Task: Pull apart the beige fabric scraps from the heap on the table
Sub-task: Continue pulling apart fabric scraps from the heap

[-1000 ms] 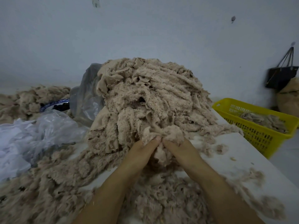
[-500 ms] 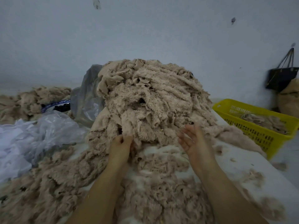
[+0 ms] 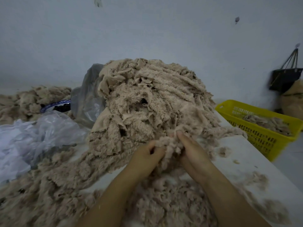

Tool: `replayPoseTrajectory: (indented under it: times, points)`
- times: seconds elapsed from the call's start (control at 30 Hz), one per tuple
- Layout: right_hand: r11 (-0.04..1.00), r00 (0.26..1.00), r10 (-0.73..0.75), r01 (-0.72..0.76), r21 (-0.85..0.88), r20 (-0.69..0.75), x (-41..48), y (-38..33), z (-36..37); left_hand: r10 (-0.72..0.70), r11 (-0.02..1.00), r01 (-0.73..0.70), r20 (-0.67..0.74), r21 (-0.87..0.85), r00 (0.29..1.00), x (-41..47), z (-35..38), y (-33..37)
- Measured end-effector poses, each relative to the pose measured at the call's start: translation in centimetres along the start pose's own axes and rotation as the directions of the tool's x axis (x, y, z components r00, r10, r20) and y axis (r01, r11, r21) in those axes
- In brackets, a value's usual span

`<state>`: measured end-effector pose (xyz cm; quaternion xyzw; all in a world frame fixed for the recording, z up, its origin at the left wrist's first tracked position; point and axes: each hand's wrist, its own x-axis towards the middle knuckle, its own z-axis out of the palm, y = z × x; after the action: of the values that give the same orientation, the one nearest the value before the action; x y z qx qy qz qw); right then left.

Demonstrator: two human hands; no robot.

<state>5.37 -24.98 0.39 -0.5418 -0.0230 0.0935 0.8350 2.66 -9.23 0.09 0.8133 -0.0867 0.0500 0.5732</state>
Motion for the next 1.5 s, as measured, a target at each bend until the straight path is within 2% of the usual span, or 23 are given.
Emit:
replayPoseTrajectory:
  times: [0.1, 0.17, 0.33, 0.43, 0.5, 0.57, 0.67, 0.73, 0.8, 0.9, 1.0, 1.07, 1.13, 1.2, 1.3, 1.4, 1.5]
  points:
    - [0.999, 0.996, 0.020, -0.015, 0.052, -0.087, 0.0, -0.1, 0.2, -0.040, 0.999, 0.035, -0.218, -0.029, 0.975, 0.2, -0.6, -0.5]
    - [0.995, 0.992, 0.019, -0.007, 0.096, -0.126, -0.1, -0.3, 0.1, -0.048, 0.998, 0.036, -0.280, -0.049, 0.959, 0.6, -1.1, -0.8]
    - [0.984, 0.990, -0.043, 0.066, 0.165, -0.135, -0.2, -0.9, -0.3, -0.026, 0.999, 0.019, -0.289, -0.027, 0.957, 0.6, -1.5, -0.3]
    - [0.982, 0.989, -0.043, 0.068, 0.175, -0.144, -0.2, -0.9, -0.2, -0.156, 0.975, 0.105, -0.266, -0.196, 0.951, 0.4, -1.5, 0.0]
    - [0.980, 0.987, -0.040, 0.069, 0.188, -0.154, -0.2, -1.0, -0.2, -0.258, 0.899, 0.159, -0.201, -0.408, 0.945, 0.3, -1.7, 0.4]
    - [0.975, 0.985, -0.036, 0.072, 0.211, -0.169, -0.1, -1.0, -0.3, -0.280, 0.785, 0.169, -0.097, -0.596, 0.955, 0.3, -2.0, 0.5]
    - [0.970, 0.980, -0.037, 0.082, 0.228, -0.196, 0.0, -1.0, -0.4, -0.260, 0.634, 0.168, -0.004, -0.755, 0.965, 0.2, -2.4, 0.9]
    - [0.964, 0.974, -0.044, 0.100, 0.247, -0.224, 0.0, -1.1, -0.4, -0.270, 0.533, 0.155, 0.007, -0.832, 0.963, 0.2, -2.4, 0.8]
    - [0.957, 0.966, -0.058, 0.126, 0.263, -0.252, 0.0, -1.2, -0.4, -0.279, 0.504, 0.127, -0.021, -0.854, 0.960, 0.2, -2.5, 0.7]
    - [0.961, 0.952, -0.096, 0.165, 0.222, -0.291, -0.2, -1.3, -0.4, -0.237, 0.511, 0.083, -0.047, -0.856, 0.970, 0.2, -2.5, 0.7]
    - [0.986, 0.955, -0.135, 0.156, 0.058, -0.265, -0.4, -1.1, -0.1, -0.191, 0.549, 0.060, -0.055, -0.834, 0.980, 0.5, -2.6, 0.3]
    - [0.980, 0.966, -0.169, 0.143, -0.142, -0.195, -0.8, -0.8, 0.2, -0.163, 0.647, 0.071, -0.047, -0.759, 0.985, 0.4, -2.3, 0.2]
    - [0.928, 0.977, -0.183, 0.133, -0.349, -0.114, -1.3, -0.4, 0.8, -0.148, 0.777, 0.089, -0.043, -0.623, 0.988, 0.3, -1.4, 0.3]
    - [0.890, 0.989, -0.139, 0.105, -0.444, -0.044, -1.6, -0.2, 1.5, -0.153, 0.839, 0.119, -0.020, -0.531, 0.988, 0.1, -0.6, 0.5]
    - [0.879, 0.994, -0.099, 0.107, -0.465, 0.042, -1.6, 0.1, 1.9, -0.133, 0.888, 0.116, -0.007, -0.444, 0.991, 0.0, -0.2, 0.6]
    - [0.869, 0.988, -0.136, 0.154, -0.470, 0.072, -1.4, 0.3, 1.5, -0.102, 0.921, 0.094, -0.001, -0.379, 0.995, -0.1, -0.2, 0.9]
    - [0.920, 0.972, -0.221, 0.236, -0.313, 0.086, -1.0, -0.5, 0.8, -0.141, 0.815, 0.080, -0.063, -0.574, 0.988, 0.2, -1.2, 1.2]
